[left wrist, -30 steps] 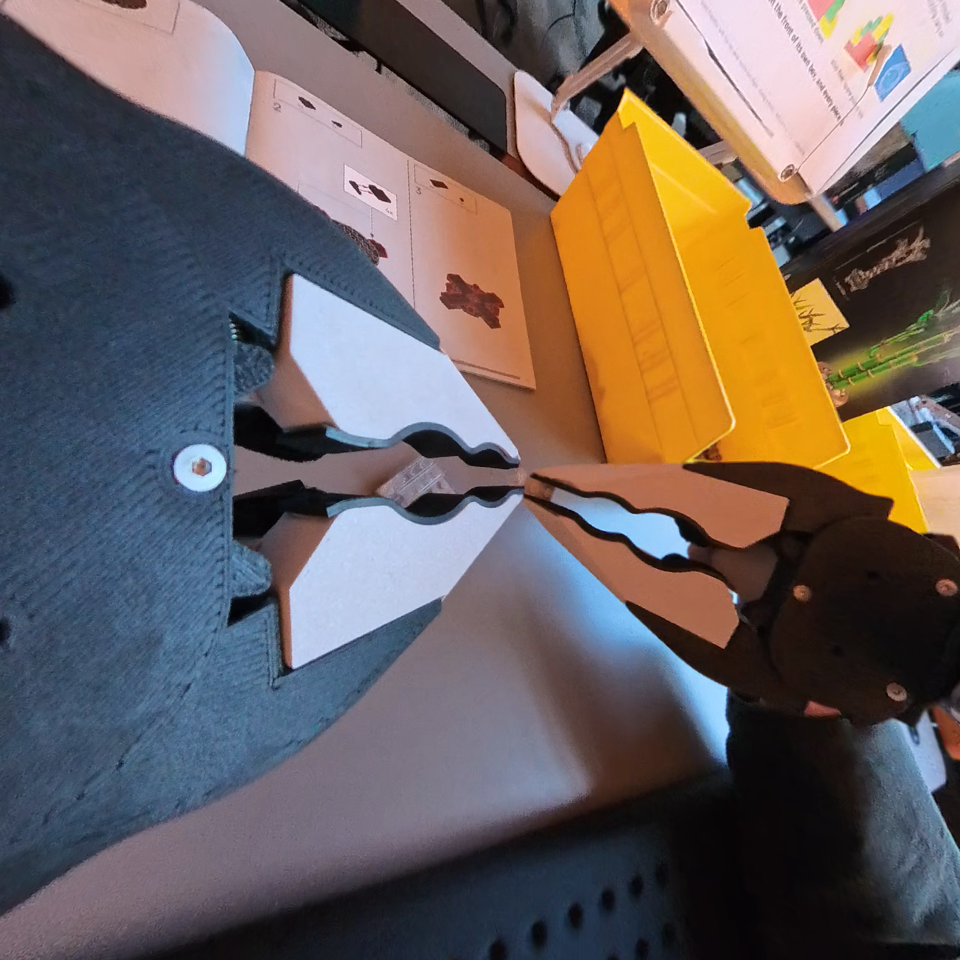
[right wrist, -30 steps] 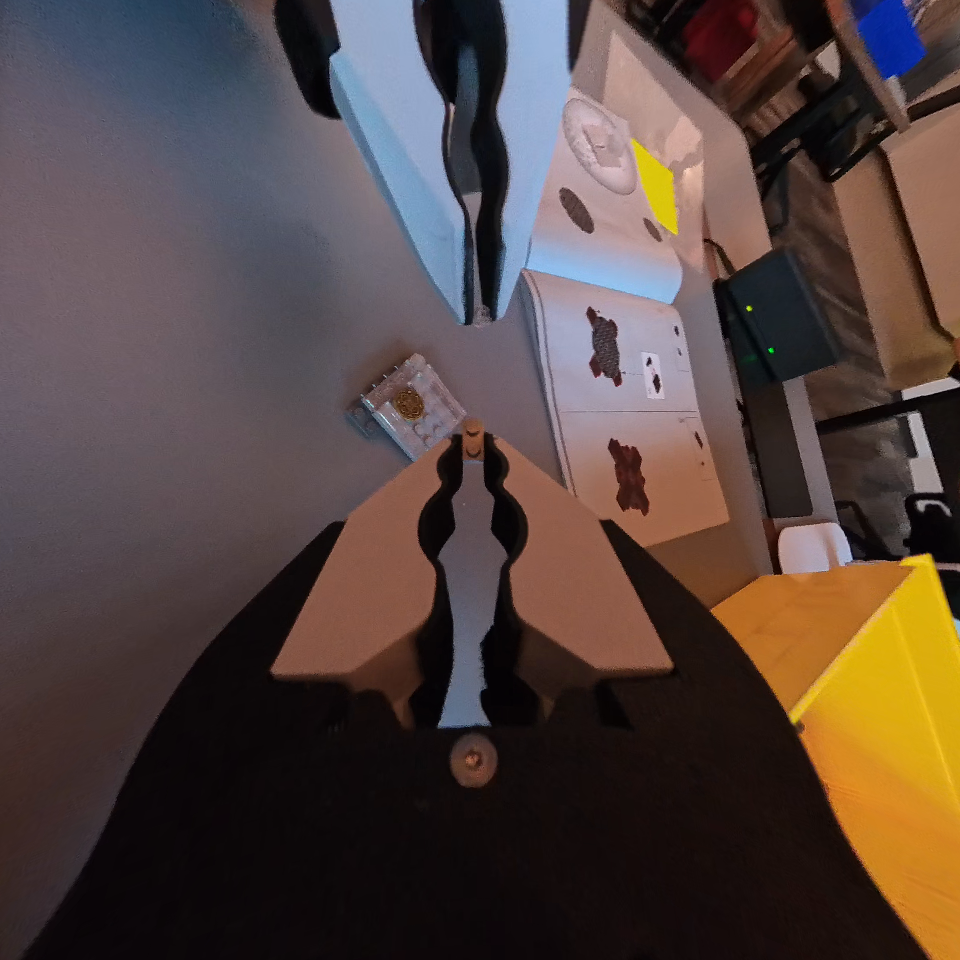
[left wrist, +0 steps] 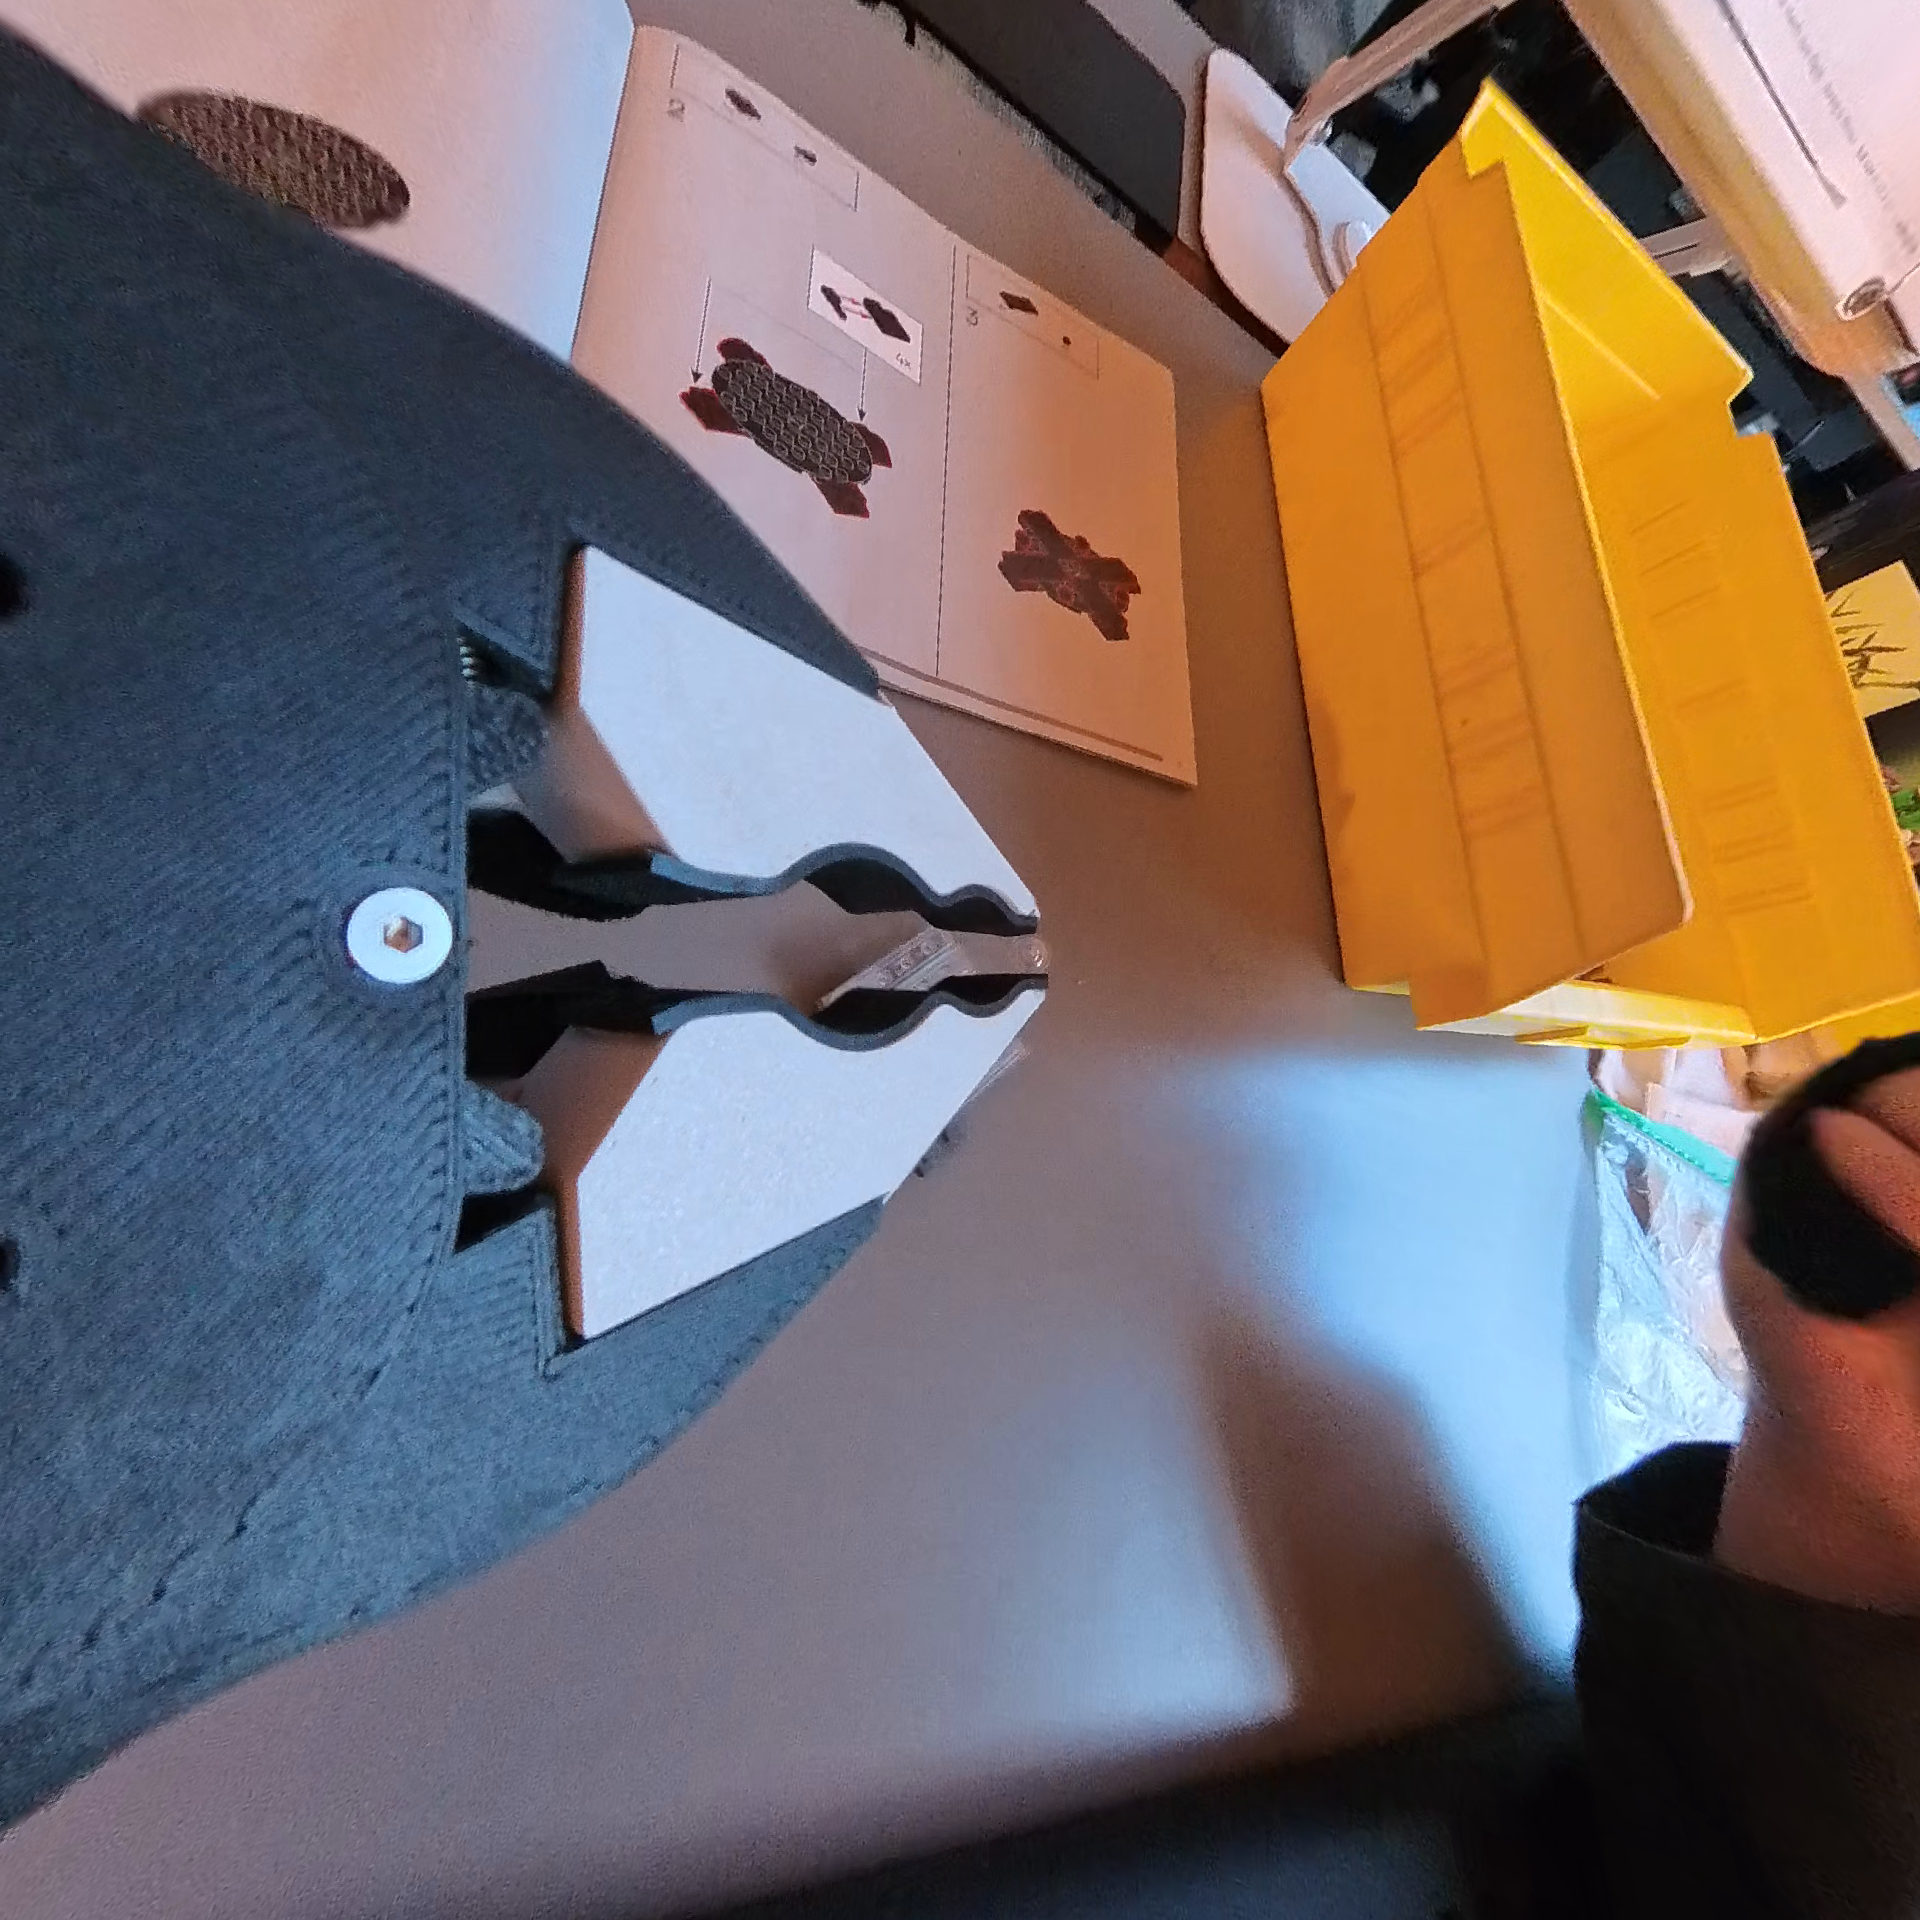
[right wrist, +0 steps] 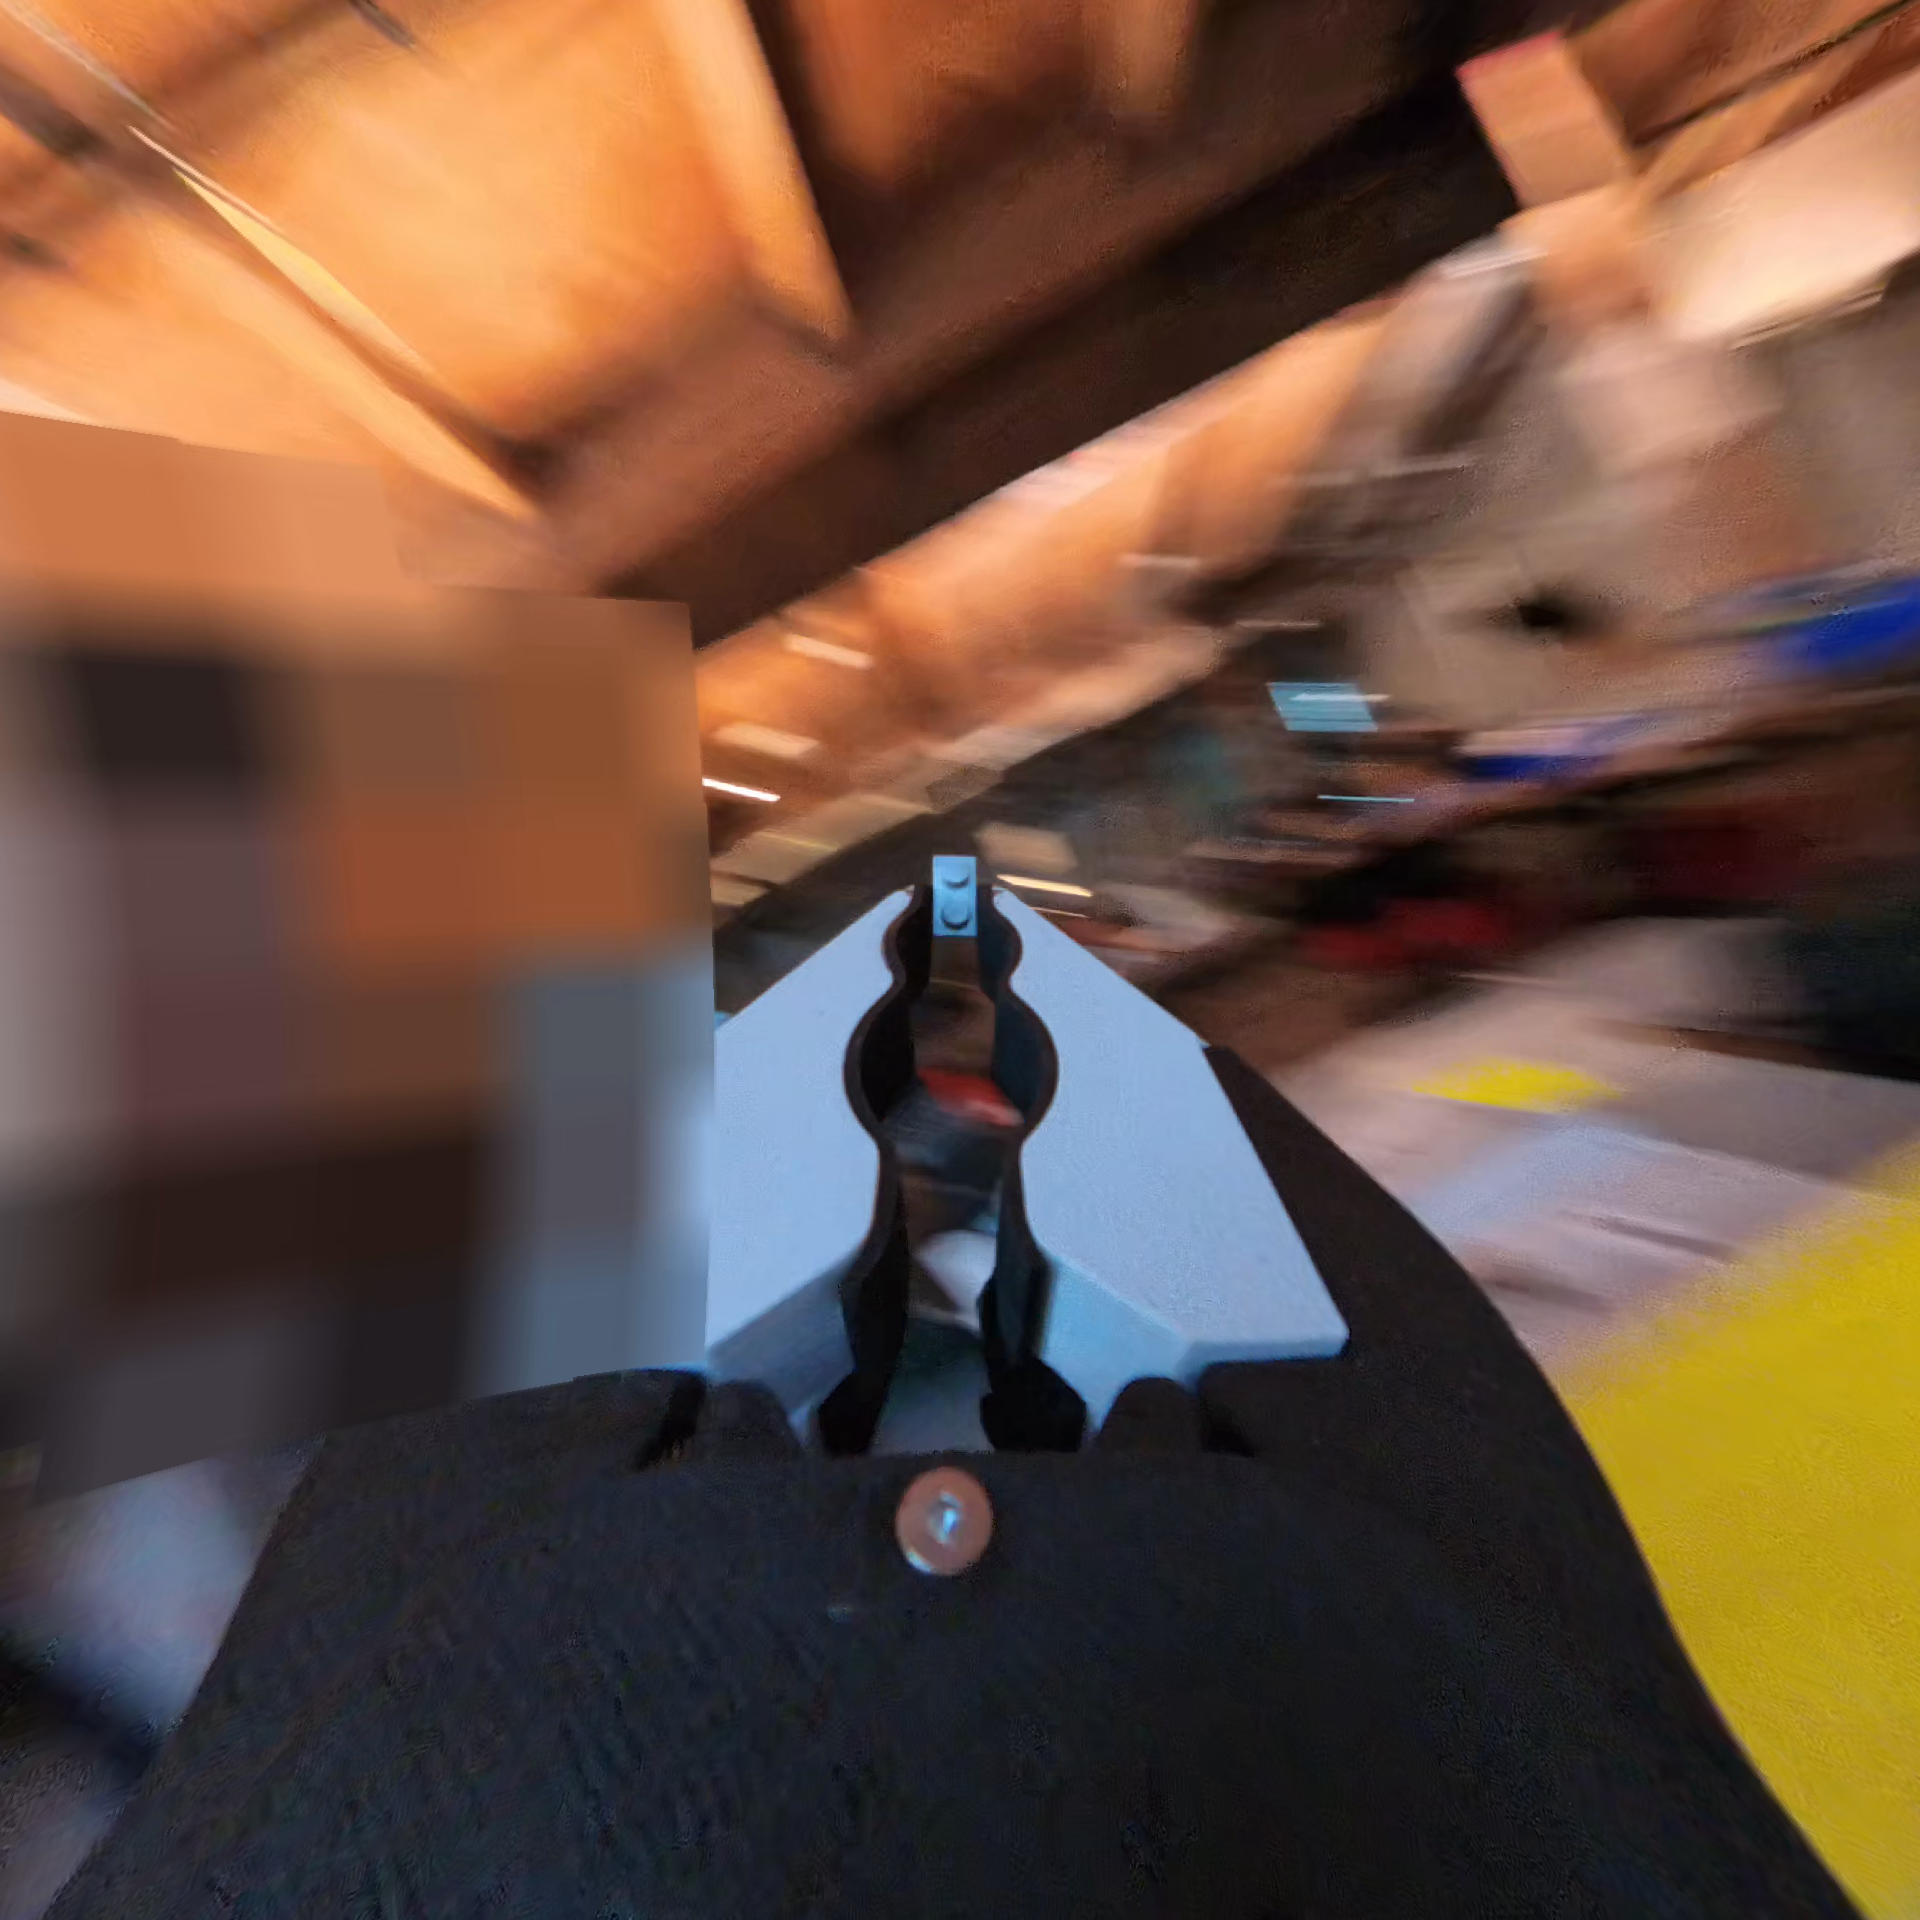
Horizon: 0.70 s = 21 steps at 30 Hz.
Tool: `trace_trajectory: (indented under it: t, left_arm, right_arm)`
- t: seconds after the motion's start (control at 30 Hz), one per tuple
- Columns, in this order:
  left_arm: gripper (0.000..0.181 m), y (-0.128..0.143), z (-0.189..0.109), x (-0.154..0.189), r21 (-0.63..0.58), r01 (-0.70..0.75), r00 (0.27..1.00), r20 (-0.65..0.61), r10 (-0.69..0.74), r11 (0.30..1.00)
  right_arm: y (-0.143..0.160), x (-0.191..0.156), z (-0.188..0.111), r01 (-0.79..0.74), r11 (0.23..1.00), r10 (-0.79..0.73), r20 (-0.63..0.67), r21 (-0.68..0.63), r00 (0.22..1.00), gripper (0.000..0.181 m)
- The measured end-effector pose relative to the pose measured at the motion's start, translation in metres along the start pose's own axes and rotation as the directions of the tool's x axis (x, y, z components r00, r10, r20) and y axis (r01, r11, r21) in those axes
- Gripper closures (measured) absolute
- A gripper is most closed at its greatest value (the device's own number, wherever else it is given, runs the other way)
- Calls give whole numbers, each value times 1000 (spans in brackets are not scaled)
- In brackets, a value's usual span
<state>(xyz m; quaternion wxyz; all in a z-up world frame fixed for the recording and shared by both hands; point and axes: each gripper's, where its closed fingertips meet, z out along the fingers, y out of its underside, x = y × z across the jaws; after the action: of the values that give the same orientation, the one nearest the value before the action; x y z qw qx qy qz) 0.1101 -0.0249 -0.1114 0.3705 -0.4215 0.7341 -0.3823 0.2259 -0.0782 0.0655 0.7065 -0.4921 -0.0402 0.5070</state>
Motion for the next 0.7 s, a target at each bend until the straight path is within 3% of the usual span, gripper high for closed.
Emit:
trace_trajectory:
  t: [0.03,0.07,0.13,0.17,0.23,0.27,0.33,0.4,0.5,0.53,0.57,0.6,0.67,0.7]
  left_arm:
    - [175,-2,0,0,12,33,999,-12,-33,999]
    - [175,-5,-1,2,27,88,995,-44,-87,996]
    - [175,-14,-4,6,62,238,963,-144,-227,969]
    - [175,-20,-6,7,83,305,939,-193,-285,949]
    - [176,-27,-11,2,124,380,910,-231,-345,917]
    - [176,-27,-13,-3,139,379,914,-209,-347,915]
    - [175,-24,-15,-15,153,297,954,-94,-285,943]
    - [175,-26,-18,-23,165,164,984,42,-173,973]
    - [175,-33,-24,-34,132,-56,961,278,17,990]
    - [175,-34,-27,-37,101,-132,931,354,89,986]
    - [175,-36,-28,-39,63,-204,895,416,160,977]
    - [175,-37,-29,-41,25,-262,858,464,221,965]
    - [175,-39,-28,-38,-28,-336,810,502,304,942]
    - [175,-39,-26,-36,-44,-350,801,504,324,936]
  right_arm:
    - [-2,31,-12,193,978,-207,-244,-80,947,175]
    - [-8,55,-29,333,921,-388,-420,-201,820,175]
    - [-17,88,-62,400,811,-585,-582,-428,565,175]
    - [-13,100,-73,361,780,-625,-598,-511,503,169]
    - [-2,123,-93,249,748,-656,-630,-615,416,136]
    - [2,126,-93,252,728,-679,-616,-638,401,134]
    - [7,115,-73,350,673,-735,-536,-652,415,138]
    - [16,84,-37,506,571,-818,-395,-647,418,141]
    - [70,37,12,640,436,-872,-120,-632,475,148]
    - [88,33,21,639,423,-866,-80,-643,493,153]
    - [101,35,27,593,472,-832,-107,-653,545,160]
    - [114,37,32,501,572,-742,-148,-650,654,160]
    - [133,36,41,246,772,-456,-241,-586,857,157]
    - [137,37,43,145,825,-340,-275,-546,900,159]
